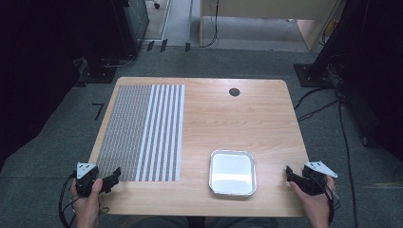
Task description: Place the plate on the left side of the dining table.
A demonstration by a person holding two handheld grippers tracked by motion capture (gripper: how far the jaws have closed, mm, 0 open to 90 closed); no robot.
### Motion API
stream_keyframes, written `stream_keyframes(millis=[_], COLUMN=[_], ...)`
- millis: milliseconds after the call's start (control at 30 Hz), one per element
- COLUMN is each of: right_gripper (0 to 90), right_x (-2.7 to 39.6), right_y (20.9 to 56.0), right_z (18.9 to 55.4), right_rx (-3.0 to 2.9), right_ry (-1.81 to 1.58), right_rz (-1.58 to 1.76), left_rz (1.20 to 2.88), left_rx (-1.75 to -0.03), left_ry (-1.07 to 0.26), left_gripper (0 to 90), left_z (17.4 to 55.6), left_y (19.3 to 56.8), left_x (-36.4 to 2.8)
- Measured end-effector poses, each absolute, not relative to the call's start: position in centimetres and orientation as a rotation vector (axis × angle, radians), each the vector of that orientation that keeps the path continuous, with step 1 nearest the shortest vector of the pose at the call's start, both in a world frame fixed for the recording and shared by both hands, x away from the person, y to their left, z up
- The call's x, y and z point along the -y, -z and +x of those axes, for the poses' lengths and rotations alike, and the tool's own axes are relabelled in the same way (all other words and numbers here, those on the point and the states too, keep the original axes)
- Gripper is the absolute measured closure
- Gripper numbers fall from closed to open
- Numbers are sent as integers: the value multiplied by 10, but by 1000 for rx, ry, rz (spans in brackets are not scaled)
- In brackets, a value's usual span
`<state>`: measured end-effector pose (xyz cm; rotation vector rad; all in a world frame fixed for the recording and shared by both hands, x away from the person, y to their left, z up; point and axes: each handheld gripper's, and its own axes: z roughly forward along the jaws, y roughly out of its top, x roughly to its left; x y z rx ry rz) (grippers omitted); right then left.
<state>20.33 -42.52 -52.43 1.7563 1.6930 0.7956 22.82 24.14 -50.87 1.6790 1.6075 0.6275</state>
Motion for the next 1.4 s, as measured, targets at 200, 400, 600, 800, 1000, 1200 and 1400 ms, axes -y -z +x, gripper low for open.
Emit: stream_keyframes(millis=[200, 400, 600, 800, 1000, 1200, 1400], right_gripper=[224, 205, 188, 177, 176, 202, 256], right_x=[421, 418, 420, 417, 410, 401, 389], right_y=[524, 521, 507, 495, 484, 477, 471], right_z=[205, 203, 201, 201, 204, 208, 212], right_rx=[-1693, -1668, -1667, -1663, -1654, -1650, -1634], right_ry=[-786, -817, -916, -920, -921, -920, -926], right_rz=[1769, 1781, 1770, 1760, 1742, 1738, 1719], left_rz=[1671, 1657, 1664, 1657, 1673, 1710, 1735], left_rx=[-1580, -1586, -1584, -1555, -1524, -1478, -1436], left_ry=[-612, -622, -621, -581, -589, -565, -530], left_gripper=[144, 139, 130, 117, 116, 117, 117], left_z=[227, 227, 228, 230, 231, 232, 235], left_y=[506, 500, 496, 491, 485, 482, 479], left_x=[-236, -227, -217, -207, -192, -174, -153])
